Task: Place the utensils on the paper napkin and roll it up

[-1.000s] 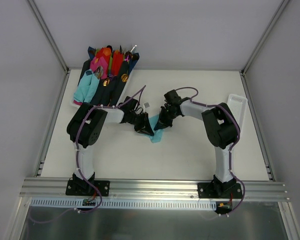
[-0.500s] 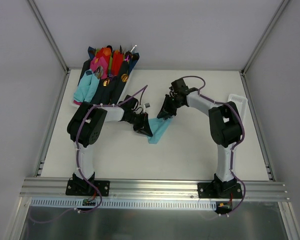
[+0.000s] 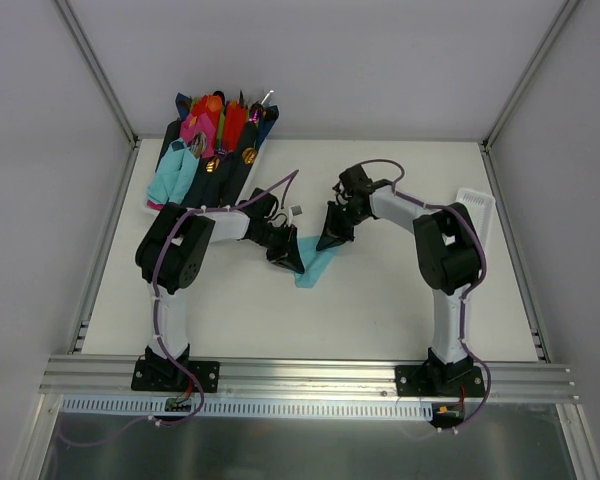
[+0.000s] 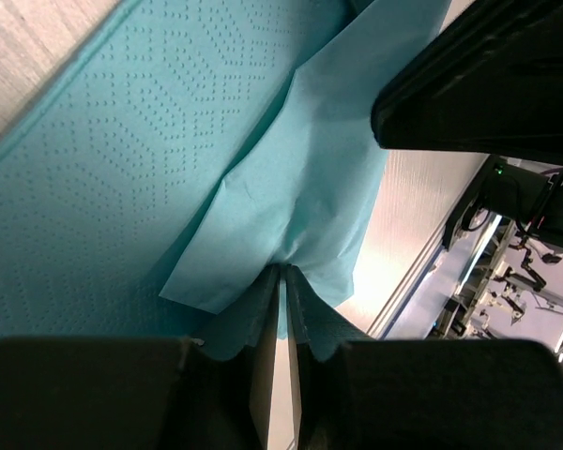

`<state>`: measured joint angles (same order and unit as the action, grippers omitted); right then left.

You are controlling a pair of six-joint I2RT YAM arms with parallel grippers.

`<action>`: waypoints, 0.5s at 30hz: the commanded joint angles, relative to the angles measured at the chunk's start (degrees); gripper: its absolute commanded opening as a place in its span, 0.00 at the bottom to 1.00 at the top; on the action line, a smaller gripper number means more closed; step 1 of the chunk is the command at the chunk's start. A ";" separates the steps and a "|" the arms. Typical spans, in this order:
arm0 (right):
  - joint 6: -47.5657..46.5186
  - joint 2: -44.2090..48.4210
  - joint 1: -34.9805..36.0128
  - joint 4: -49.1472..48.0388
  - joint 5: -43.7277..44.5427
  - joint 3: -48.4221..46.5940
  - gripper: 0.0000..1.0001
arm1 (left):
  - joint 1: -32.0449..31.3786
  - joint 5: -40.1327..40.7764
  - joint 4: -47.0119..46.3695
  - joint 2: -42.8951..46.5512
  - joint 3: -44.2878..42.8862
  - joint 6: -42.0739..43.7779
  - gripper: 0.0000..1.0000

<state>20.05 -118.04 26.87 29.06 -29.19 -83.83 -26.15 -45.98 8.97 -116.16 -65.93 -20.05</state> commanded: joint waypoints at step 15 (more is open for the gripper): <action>-5.20 -3.34 -0.42 3.99 6.95 4.55 0.03 | 6.19 6.60 6.59 14.54 -2.97 10.03 0.20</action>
<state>16.88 -120.64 26.70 30.04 -28.23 -81.71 -23.44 -41.32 14.72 -108.51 -67.24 -12.71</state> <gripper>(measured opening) 0.031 0.183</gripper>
